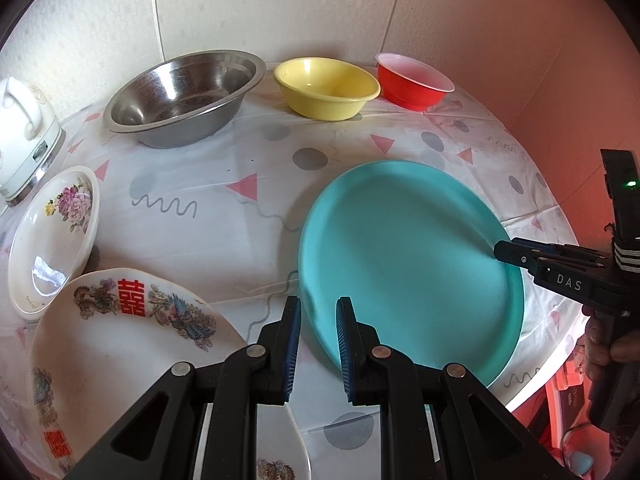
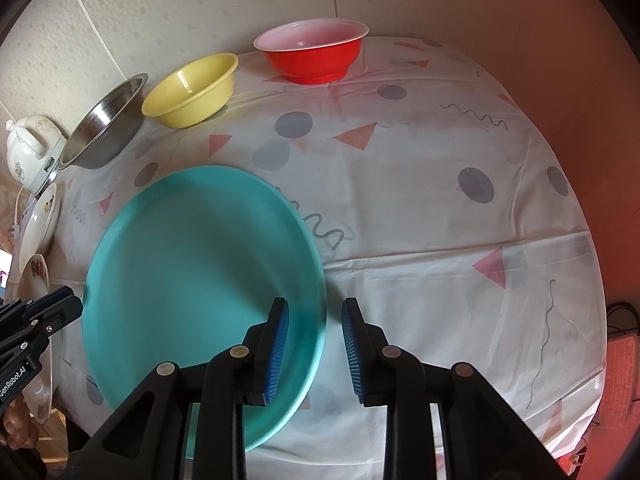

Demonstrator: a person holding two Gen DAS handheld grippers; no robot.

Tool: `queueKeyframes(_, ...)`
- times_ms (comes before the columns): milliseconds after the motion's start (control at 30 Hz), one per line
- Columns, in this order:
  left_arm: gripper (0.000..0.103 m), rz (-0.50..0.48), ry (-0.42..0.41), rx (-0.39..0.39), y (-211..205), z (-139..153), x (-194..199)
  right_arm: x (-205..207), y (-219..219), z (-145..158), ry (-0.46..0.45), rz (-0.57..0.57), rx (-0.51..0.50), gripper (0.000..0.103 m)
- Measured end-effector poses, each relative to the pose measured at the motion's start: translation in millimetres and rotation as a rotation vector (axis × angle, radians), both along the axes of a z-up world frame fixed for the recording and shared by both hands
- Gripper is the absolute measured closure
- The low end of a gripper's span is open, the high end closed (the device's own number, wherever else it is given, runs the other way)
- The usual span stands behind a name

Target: Organize plates and bowls

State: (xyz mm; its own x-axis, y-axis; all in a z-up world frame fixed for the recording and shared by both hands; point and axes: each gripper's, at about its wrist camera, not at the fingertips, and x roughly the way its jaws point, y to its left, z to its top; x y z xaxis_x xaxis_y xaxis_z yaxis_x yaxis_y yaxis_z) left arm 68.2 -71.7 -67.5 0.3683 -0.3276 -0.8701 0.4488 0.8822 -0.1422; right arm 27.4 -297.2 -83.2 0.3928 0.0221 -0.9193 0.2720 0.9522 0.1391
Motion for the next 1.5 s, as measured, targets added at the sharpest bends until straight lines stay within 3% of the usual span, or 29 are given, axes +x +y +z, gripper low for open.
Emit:
queueKeyframes(167,0.086,0.055,-0.038,-0.056,27.4,18.0,-7.5,-0.4,-2.9,18.0,-0.069,-0.063,-0.038,0.069)
queueKeyframes(233,0.085,0.086,-0.052,-0.087,44.0,25.4,-9.3,2.0,0.8,30.1,-0.125,-0.044,-0.003,0.067)
queueKeyframes(400,0.085,0.205,-0.083,-0.133,97.7,38.6,-13.8,20.8,47.2,47.2,-0.199,0.177,0.131,0.065)
queueKeyframes(600,0.085,0.353,-0.115,-0.103,165.3,40.8,-27.5,40.1,124.7,44.4,-0.182,0.426,0.279,0.064)
queueKeyframes(767,0.084,0.492,-0.103,-0.100,220.8,32.2,-38.2,53.6,178.0,41.0,-0.151,0.553,0.292,0.064)
queueKeyframes(900,0.084,0.589,-0.073,-0.142,256.4,20.8,-38.2,77.1,202.2,40.8,-0.128,0.557,0.347,0.064)
queueKeyframes(1033,0.084,0.619,-0.061,-0.164,269.9,15.0,-27.5,100.3,224.0,38.7,-0.099,0.552,0.416,0.064)
queueKeyframes(1300,0.084,0.617,-0.033,-0.201,279.0,9.6,20.2,143.2,260.9,29.2,-0.051,0.529,0.392,0.064)
queueKeyframes(1500,0.081,0.599,-0.012,-0.194,283.0,1.5,59.0,169.8,269.2,10.7,-0.010,0.474,0.345,0.076)
